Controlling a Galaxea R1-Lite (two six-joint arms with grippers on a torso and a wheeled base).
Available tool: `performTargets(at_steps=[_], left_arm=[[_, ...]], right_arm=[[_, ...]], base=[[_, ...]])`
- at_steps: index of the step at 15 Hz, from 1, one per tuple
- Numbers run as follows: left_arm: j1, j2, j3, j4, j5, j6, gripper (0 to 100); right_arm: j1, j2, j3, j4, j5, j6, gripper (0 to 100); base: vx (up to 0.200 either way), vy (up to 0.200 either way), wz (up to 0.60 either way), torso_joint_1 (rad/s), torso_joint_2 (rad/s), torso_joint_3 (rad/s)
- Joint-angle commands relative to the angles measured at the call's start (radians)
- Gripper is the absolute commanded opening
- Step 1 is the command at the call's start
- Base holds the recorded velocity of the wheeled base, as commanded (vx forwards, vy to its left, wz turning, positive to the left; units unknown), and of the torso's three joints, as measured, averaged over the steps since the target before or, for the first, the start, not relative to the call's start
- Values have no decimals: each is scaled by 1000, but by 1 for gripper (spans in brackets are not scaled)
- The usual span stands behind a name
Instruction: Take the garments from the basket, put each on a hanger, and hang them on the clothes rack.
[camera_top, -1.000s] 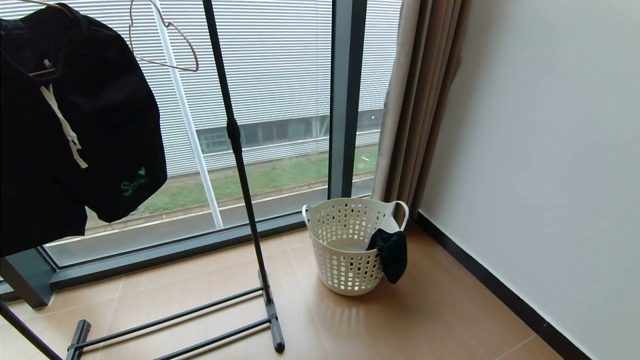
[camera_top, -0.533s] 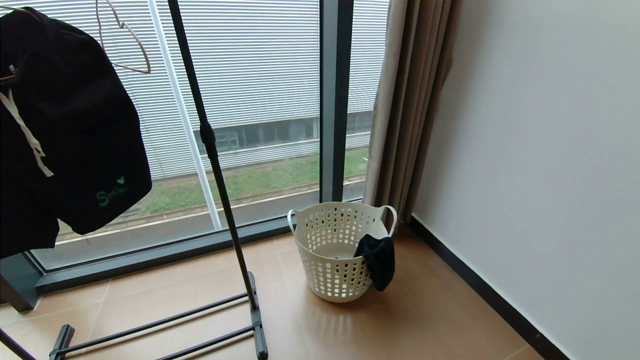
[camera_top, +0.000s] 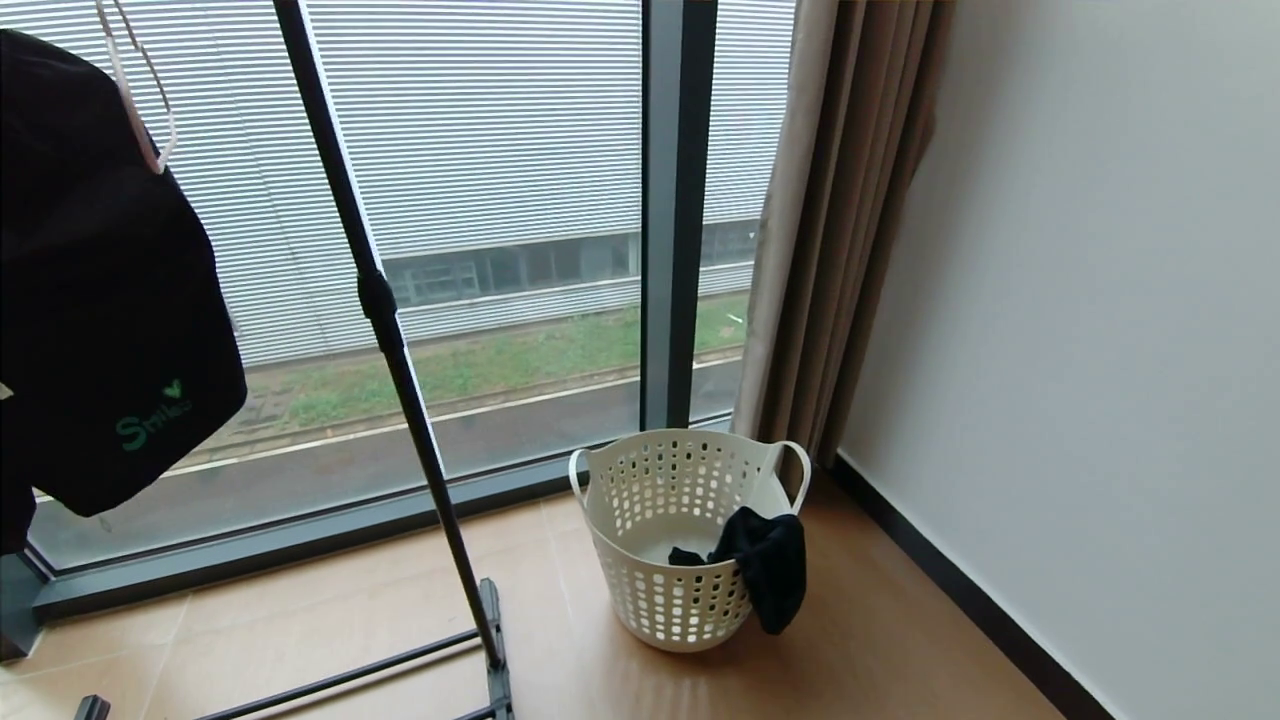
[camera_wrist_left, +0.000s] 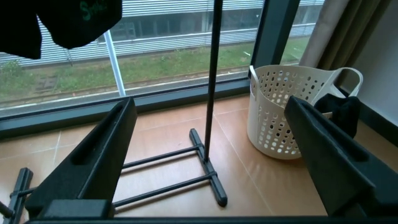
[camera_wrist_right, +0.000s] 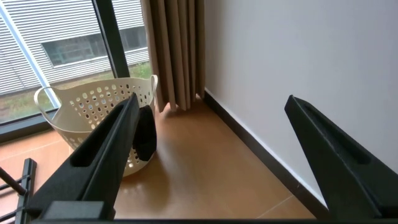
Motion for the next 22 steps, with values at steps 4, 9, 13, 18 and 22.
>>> performTargets(at_steps=[4,9,13,18,22], left_arm=[[1,0,0,1,0,-4,100],[1,0,0,1,0,-4,100],[1,0,0,1,0,-4,100],[1,0,0,1,0,-1,100],[1,0,2,-1,1,2,100]], right_arm=[[0,0,0,-1,0,0,100],[0,0,0,-1,0,0,100],[0,0,0,-1,0,0,100],[0,0,0,-1,0,0,100],[0,0,0,-1,0,0,100]], base=[[100,-100,0,5,6,2],[200,0,0,0,2,4],[100,200,0,2,0,0],[0,80,0,3,1,0],[0,0,0,0,0,0]])
